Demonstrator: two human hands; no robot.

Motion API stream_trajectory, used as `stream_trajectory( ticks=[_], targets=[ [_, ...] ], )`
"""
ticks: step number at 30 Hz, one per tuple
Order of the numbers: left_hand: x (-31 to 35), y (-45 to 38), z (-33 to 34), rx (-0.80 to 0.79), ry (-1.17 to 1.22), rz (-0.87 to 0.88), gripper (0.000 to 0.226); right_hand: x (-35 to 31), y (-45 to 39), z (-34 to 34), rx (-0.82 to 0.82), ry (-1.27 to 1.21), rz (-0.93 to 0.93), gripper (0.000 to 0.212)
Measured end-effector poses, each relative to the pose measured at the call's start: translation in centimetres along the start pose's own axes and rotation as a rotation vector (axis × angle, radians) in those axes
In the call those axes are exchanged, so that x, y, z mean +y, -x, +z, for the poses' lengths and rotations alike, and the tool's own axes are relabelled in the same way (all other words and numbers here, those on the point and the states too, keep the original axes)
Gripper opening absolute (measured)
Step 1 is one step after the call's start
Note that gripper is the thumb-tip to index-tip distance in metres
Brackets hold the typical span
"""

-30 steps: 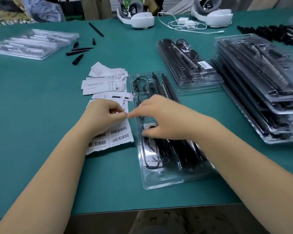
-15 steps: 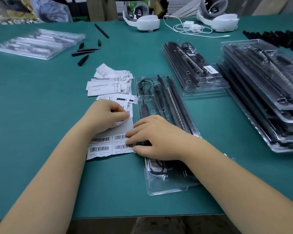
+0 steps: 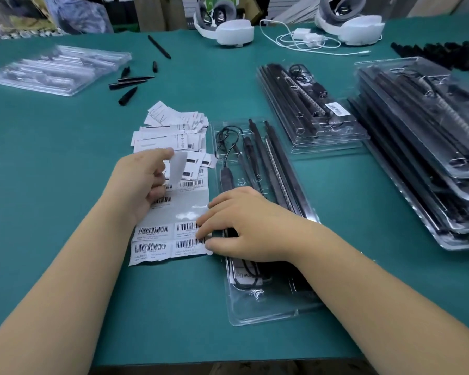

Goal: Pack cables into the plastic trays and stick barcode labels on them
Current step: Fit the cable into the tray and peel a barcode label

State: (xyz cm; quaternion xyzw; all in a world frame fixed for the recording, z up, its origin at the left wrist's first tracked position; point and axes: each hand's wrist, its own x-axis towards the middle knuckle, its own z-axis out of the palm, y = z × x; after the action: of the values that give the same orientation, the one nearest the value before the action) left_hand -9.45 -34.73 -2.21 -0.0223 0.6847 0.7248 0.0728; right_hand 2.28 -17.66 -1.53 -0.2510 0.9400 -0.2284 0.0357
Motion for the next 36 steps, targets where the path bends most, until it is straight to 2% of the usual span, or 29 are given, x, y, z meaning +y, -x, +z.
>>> stream_trajectory(
  ticks=[1,3,5,6,9,12,16,18,21,23,25,28,31,34,36],
  targets=[
    [0.1,0.5,0.1,0.009,-0.036,0.112,0.026,0.1,0.0,-0.1,0.015,-0.076,0.019,0.024],
    [0.1,1.9,0.4,0.07,-0.317,0.501,0.021,0.3,0.1,-0.5,0.108,-0.314,0.119,0.019],
    [0.1,3.3,1.1,0.12,-0.588,0.898,0.014,0.7,0.2,-1.0,0.268,-0.559,0.273,0.017],
    [0.0,3.9,1.5,0.117,-0.654,1.028,0.014,1.0,0.2,-1.2,0.352,-0.655,0.343,0.021],
    [-0.1,5.1,2.4,0.05,-0.717,1.254,0.011,1.7,0.1,-2.0,0.504,-0.992,0.453,0.031],
    [-0.2,5.6,2.9,-0.051,-0.772,1.349,0.003,2.0,0.2,-2.4,0.459,-1.212,0.452,0.031],
    [-0.3,5.9,3.2,-0.136,-0.863,1.373,0.012,2.5,0.6,-2.4,0.401,-1.207,0.384,0.021],
    [-0.3,6.0,3.3,-0.144,-0.896,1.368,0.012,2.6,0.6,-2.3,0.399,-1.197,0.375,0.022],
    [-0.3,5.8,3.3,-0.132,-0.915,1.365,0.005,2.9,0.4,-2.2,0.458,-1.273,0.391,0.027],
    [-0.6,5.6,3.3,-0.133,-0.904,1.345,0.015,3.0,0.4,-2.2,0.509,-1.34,0.402,0.027],
    [-0.7,5.6,3.4,-0.165,-0.844,1.227,0.01,3.1,0.4,-2.2,0.549,-1.393,0.402,0.026],
    [-1.0,5.2,3.1,-0.159,-0.806,0.944,0.009,3.1,0.3,-2.3,0.607,-1.452,0.423,0.019],
    [-1.4,4.7,2.9,-0.185,-0.876,0.754,0.009,3.2,0.2,-2.3,0.657,-1.463,0.454,0.021],
    [-1.7,4.3,2.9,-0.311,-1.005,0.568,0.008,3.4,0.3,-2.3,0.694,-1.447,0.471,0.017],
    [-1.9,4.2,2.9,-0.375,-1.048,0.481,0.004,3.8,0.7,-2.5,0.718,-1.331,0.486,0.01]
  ],
)
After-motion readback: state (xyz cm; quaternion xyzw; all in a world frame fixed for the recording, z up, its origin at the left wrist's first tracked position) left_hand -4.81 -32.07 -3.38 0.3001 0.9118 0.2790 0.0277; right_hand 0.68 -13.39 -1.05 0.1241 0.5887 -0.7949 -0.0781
